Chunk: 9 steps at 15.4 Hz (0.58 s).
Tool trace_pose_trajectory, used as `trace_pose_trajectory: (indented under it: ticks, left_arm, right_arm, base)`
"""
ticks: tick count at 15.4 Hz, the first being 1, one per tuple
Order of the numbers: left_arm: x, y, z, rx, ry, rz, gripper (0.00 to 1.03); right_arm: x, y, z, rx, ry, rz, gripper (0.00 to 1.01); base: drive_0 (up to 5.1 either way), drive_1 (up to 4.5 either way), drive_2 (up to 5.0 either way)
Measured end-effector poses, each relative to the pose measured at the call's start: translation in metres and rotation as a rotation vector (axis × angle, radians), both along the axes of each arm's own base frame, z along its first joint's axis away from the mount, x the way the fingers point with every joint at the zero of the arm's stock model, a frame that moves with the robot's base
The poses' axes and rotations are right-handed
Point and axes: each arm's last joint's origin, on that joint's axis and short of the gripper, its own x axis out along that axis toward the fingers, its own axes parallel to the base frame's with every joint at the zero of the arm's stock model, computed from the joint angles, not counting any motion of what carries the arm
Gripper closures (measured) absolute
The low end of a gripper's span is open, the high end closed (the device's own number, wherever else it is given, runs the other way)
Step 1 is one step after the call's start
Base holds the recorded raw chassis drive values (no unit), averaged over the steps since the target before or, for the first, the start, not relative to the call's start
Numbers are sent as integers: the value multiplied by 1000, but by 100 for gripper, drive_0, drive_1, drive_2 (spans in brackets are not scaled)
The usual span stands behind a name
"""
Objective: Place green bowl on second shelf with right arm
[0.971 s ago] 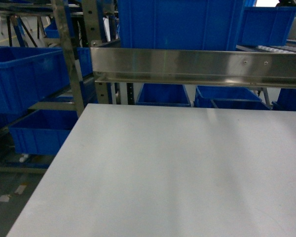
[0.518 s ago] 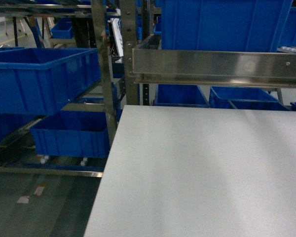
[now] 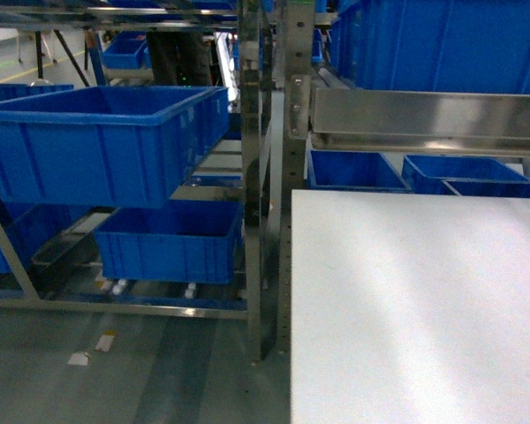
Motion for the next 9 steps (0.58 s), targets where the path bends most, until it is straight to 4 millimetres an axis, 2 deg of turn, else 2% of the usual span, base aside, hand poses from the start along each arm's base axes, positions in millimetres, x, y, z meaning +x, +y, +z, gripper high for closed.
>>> trace_pose_trajectory:
  ticks: [9]
  left_arm:
    - [0,0,0,0,0,1,5]
  right_arm:
    - [0,0,0,0,-1,0,99]
  base:
    - [-496,247,247]
